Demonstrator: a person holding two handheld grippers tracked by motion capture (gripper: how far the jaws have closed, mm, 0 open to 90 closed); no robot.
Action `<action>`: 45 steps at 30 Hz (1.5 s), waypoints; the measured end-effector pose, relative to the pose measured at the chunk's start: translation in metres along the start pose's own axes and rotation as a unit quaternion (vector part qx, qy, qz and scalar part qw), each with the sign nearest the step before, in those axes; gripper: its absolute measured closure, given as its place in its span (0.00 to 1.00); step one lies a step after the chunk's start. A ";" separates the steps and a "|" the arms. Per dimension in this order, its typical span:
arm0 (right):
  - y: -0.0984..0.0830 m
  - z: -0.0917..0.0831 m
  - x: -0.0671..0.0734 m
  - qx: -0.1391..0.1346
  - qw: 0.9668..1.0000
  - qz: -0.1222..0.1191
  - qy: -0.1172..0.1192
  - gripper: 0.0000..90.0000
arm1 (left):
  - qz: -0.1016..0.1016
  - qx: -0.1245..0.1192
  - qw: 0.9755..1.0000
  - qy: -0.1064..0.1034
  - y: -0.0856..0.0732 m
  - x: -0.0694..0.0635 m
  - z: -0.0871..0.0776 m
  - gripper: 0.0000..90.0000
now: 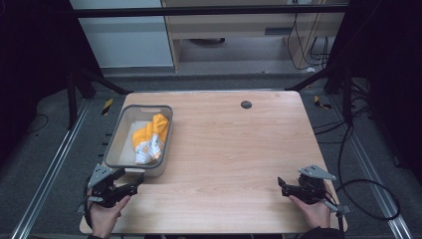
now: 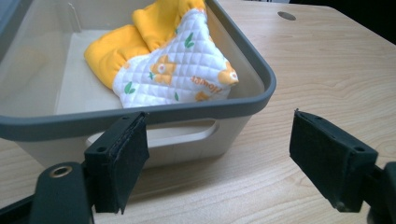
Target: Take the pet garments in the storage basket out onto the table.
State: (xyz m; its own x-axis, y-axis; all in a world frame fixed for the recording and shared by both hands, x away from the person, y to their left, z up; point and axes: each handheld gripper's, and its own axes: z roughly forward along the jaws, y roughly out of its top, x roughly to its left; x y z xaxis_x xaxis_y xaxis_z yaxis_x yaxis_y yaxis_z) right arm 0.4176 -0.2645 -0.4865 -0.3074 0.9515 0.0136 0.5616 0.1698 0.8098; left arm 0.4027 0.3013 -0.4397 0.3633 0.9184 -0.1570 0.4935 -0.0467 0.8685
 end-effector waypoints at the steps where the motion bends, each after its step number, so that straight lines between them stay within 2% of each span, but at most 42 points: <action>1: 0.000 0.001 0.000 0.000 1.000 -0.005 -0.003 0.11 | 0.002 -0.004 1.000 0.001 0.003 0.000 -0.001 0.21; 5: 0.000 0.001 -0.001 0.001 1.000 -0.007 -0.004 0.11 | -0.002 -0.013 1.000 -0.004 0.008 -0.001 -0.002 0.21; 13: 0.000 0.002 0.001 0.004 1.000 -0.009 0.000 0.11 | 0.005 -0.029 0.999 -0.010 0.021 -0.005 -0.006 0.21; 19: -0.001 0.002 0.004 0.006 1.000 -0.008 0.004 0.11 | 0.009 -0.028 0.999 -0.012 0.028 -0.005 -0.006 0.21; 21: 0.000 0.003 0.003 0.004 1.000 -0.015 0.003 0.11 | 0.013 -0.026 1.000 -0.010 0.032 -0.006 -0.003 0.21; 29: 0.000 0.003 0.004 0.004 1.000 -0.010 0.002 0.11 | 0.024 -0.025 0.999 -0.010 0.046 -0.008 0.006 0.21; 45: 0.000 0.003 0.002 0.003 1.000 -0.013 -0.004 0.11 | 0.029 -0.015 0.999 0.000 0.067 -0.003 0.023 0.21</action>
State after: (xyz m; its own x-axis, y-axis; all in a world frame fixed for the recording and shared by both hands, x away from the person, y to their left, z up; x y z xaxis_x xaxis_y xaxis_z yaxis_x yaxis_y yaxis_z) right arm 0.4195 -0.2615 -0.4883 -0.3159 0.9487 -0.0131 0.5576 0.1968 0.8064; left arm 0.4524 0.2870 -0.3920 0.3901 0.9147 -0.1057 0.4479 -0.0882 0.8897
